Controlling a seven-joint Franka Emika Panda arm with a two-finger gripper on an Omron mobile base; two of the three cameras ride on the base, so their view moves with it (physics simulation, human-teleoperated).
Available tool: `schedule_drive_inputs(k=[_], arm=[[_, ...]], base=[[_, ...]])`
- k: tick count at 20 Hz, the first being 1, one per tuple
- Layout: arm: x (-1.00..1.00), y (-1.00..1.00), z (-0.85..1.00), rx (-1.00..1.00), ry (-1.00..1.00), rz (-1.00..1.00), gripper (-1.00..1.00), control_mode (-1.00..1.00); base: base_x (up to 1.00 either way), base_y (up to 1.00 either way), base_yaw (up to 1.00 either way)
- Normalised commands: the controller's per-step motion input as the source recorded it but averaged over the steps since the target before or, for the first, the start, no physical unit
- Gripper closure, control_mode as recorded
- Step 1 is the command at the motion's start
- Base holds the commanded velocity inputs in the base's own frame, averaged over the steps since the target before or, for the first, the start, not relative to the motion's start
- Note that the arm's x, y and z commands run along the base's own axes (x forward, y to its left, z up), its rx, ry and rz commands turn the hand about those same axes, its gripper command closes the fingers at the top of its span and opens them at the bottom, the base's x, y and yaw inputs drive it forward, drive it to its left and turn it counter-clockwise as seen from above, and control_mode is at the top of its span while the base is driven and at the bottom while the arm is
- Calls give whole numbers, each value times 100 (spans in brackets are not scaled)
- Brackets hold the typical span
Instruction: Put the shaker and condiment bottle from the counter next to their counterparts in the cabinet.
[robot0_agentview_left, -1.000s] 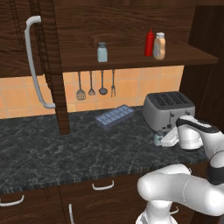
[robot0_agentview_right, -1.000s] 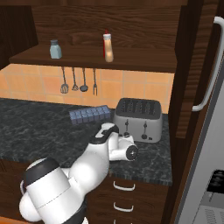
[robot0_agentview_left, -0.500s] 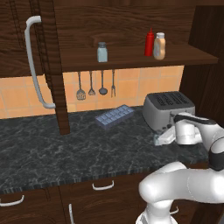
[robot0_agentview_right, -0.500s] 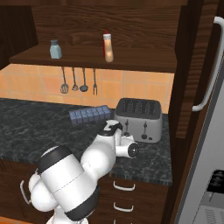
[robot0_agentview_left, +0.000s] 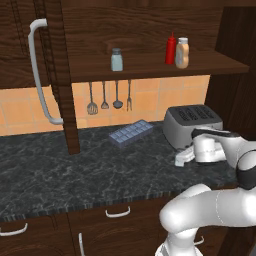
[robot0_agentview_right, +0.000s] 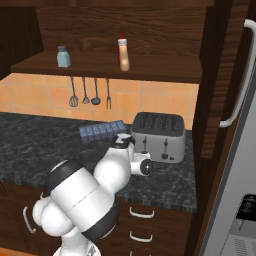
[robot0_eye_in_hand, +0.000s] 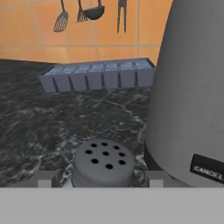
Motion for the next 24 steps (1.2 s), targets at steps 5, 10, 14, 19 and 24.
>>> schedule_drive_inputs(k=[5,10,14,19,24], arm=[[12,0,33,-4,-4,0,100,-100],[6,0,64,-12,-4,0,100,-100],[11,0,56,-12,0,0,100,-100],[11,0,44,-13,6,0,100,-100],[2,0,51,-9,9,0,100,-100]], base=[[0,0,0],[0,0,0],[0,0,0],[0,0,0],[0,0,0]])
